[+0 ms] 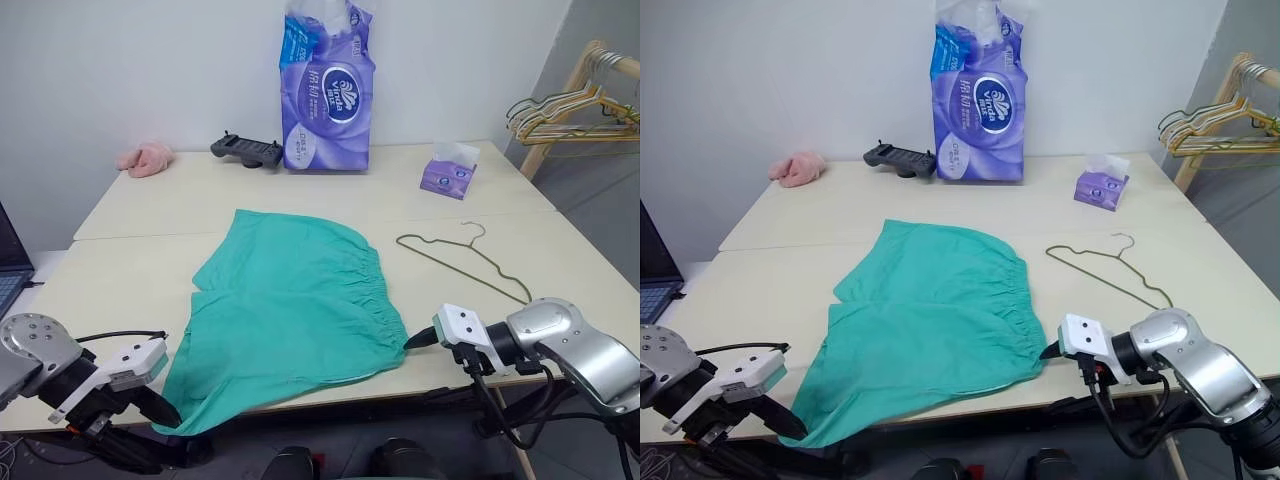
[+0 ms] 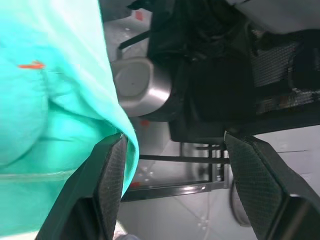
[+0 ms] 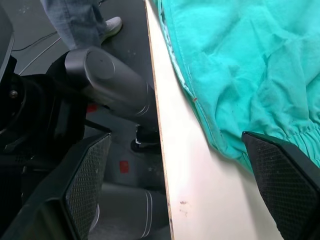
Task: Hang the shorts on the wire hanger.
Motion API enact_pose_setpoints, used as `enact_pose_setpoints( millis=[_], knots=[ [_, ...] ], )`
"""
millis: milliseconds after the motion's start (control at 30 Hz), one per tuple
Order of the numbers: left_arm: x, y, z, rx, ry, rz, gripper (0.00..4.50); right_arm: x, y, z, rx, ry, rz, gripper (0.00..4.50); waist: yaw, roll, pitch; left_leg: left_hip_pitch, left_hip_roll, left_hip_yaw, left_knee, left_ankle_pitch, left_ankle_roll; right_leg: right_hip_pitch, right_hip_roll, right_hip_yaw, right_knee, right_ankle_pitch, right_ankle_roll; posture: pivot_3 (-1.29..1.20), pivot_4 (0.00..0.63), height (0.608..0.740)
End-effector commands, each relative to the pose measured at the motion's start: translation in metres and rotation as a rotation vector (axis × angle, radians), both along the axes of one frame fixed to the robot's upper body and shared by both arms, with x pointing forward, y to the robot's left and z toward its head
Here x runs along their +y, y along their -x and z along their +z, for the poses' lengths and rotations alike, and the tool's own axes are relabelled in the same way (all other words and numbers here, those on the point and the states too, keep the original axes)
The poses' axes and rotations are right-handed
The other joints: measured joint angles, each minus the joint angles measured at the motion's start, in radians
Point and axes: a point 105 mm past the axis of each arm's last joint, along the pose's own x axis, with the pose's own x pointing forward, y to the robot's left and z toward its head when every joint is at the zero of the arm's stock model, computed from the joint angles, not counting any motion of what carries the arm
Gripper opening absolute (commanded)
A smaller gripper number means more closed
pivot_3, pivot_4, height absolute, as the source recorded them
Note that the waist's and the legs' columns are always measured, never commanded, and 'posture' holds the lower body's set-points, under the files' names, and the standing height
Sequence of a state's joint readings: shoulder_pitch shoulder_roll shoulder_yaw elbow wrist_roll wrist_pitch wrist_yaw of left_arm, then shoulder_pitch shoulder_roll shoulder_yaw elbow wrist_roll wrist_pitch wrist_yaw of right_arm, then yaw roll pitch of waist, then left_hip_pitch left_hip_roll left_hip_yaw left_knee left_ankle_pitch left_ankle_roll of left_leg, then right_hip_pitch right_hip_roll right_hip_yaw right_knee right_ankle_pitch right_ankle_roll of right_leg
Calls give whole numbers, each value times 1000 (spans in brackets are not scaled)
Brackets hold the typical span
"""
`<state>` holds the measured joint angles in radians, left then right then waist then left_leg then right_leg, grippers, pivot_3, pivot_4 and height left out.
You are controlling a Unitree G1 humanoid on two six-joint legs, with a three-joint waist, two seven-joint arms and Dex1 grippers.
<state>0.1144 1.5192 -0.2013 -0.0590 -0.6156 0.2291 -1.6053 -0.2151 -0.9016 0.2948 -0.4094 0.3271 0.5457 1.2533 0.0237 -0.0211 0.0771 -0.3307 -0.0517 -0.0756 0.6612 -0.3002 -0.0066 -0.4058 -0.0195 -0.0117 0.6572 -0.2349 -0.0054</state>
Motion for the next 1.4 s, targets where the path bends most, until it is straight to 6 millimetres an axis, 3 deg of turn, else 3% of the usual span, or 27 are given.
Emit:
enact_pose_setpoints(
  millis=[33, 500, 700, 900, 1067, 1133, 1233, 1400],
  knots=[
    [4, -6, -3, -33, -24, -19, 3274, 2, -2, 7, -43, -9, 3, 4438, 0, 0, 0, 0, 0, 0, 0, 0, 0, 0, 0, 0, 0, 0, 0, 30, 21, 740],
    [8, -5, -13, -33, -51, -62, 3274, 2, 2, 10, -33, -10, -2, 4438, -1, -1, 7, 0, 1, 1, 0, -1, 0, 0, 0, 0, -1, 0, 0, 18, 28, 740],
    [24, -3, -14, -46, -121, -88, 3274, 0, 2, 10, -18, -2, 1, 4438, -1, -1, 12, 0, 2, 1, 0, -1, 0, 0, 0, 0, -1, 0, 1, 27, 33, 740],
    [41, -4, 5, -65, -164, -66, 3274, -2, 6, 9, 5, 5, 8, 4438, -1, -4, 15, 0, 4, 1, 0, -2, -1, -1, 1, -2, -2, 0, 1, 44, 29, 740],
    [65, -18, 22, -140, -225, 35, 3274, -2, 5, 11, 5, -7, 1, 4438, 0, -3, 17, 0, 6, 3, 0, -3, 0, -1, 2, -4, -4, 1, 2, 48, 32, 740],
    [65, -41, 34, -223, -186, 141, 3274, -3, 4, 15, -1, -13, -18, 4438, 2, -4, 18, -1, 7, 3, 0, -3, 0, -1, 3, -5, -6, 2, 3, 51, 37, 740],
    [46, -85, 60, -365, -37, 277, 3274, -5, -7, 25, -25, -43, -96, 4438, 10, -2, 20, -3, 7, 1, 2, -3, 0, 1, 4, -8, -8, 4, 6, 55, 41, 740],
    [-26, -144, 87, -576, 264, 407, 3274, -10, -37, 57, -120, -125, -277, 4438, 2, -2, 20, -6, 7, 1, 2, -3, 0, 0, 5, -3, -10, 7, 12, 35, 40, 740]
  ],
)
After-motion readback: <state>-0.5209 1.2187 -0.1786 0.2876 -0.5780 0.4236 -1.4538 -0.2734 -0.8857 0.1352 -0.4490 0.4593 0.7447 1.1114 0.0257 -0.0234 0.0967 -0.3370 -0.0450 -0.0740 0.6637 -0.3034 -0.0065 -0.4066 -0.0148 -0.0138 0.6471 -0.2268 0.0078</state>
